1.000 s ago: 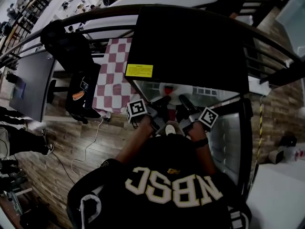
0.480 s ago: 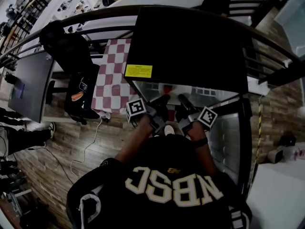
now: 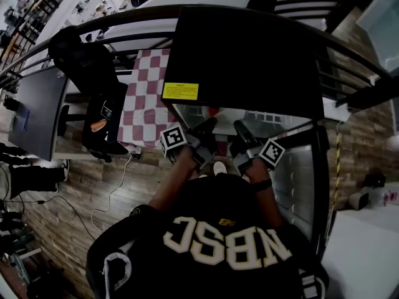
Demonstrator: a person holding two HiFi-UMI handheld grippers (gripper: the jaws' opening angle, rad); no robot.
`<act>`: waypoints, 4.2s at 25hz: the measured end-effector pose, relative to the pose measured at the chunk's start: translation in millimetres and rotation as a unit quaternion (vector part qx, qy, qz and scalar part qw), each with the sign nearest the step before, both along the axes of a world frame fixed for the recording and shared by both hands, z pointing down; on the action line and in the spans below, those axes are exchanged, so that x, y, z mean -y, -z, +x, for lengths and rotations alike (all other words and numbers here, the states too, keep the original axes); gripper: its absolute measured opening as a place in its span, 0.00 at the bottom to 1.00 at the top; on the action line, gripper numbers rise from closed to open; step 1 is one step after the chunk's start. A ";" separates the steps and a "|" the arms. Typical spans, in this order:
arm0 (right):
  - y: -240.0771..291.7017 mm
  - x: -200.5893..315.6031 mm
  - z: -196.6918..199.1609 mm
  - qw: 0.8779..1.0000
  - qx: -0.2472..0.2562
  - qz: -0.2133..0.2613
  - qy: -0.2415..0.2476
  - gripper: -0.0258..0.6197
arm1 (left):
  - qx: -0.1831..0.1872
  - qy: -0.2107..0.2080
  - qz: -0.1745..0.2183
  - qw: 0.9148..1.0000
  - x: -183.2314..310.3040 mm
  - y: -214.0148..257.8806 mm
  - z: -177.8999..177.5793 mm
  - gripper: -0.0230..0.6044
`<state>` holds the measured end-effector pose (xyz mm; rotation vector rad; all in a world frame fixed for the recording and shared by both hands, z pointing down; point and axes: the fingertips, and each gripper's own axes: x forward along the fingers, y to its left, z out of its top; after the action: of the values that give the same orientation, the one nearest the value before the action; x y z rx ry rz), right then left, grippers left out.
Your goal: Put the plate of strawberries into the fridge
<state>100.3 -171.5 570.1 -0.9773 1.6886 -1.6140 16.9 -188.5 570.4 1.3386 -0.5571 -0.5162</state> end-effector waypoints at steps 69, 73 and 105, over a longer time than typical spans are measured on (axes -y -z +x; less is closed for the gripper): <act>3.1 19.8 -31.9 0.998 -0.024 0.007 0.049 0.11 | 0.023 -0.007 0.024 0.999 18.7 -2.4 -5.7 0.08; 1.3 16.9 -33.0 0.998 -0.035 0.005 0.047 0.11 | 0.032 -0.014 0.027 0.999 15.5 -0.6 -6.9 0.08; 104.9 -27.5 -22.5 0.862 -0.450 0.232 -0.013 0.09 | 0.369 -0.043 0.455 0.809 -39.7 106.5 -8.1 0.06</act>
<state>77.8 -144.0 465.2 -1.5981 2.4735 -0.6262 8.7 -148.8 463.9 2.5223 -0.9295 -0.1368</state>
